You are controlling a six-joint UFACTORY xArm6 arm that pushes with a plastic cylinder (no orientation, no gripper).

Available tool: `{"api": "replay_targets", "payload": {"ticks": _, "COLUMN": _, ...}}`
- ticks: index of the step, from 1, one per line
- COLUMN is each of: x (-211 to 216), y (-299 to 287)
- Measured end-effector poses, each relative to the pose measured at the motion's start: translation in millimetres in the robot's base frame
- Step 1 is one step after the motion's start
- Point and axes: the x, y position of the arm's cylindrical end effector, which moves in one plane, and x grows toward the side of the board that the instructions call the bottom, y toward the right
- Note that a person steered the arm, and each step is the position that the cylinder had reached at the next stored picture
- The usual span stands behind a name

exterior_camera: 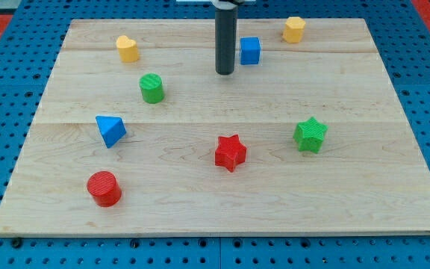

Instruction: Move the yellow hexagon and blue cube to the top right of the board

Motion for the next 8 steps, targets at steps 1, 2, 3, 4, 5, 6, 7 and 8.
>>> {"api": "replay_targets", "payload": {"ticks": 1, "x": -27.1, "y": 30.7}}
{"api": "replay_targets", "payload": {"ticks": 2, "x": -27.1, "y": 84.6}}
{"api": "replay_targets", "payload": {"ticks": 3, "x": -27.1, "y": 99.5}}
{"api": "replay_targets", "payload": {"ticks": 4, "x": -27.2, "y": 65.2}}
{"api": "replay_targets", "payload": {"ticks": 5, "x": -40.3, "y": 46.5}}
{"api": "replay_targets", "payload": {"ticks": 6, "x": -47.4, "y": 88.0}}
{"api": "replay_targets", "payload": {"ticks": 7, "x": -47.7, "y": 90.5}}
{"api": "replay_targets", "payload": {"ticks": 8, "x": -47.4, "y": 100.4}}
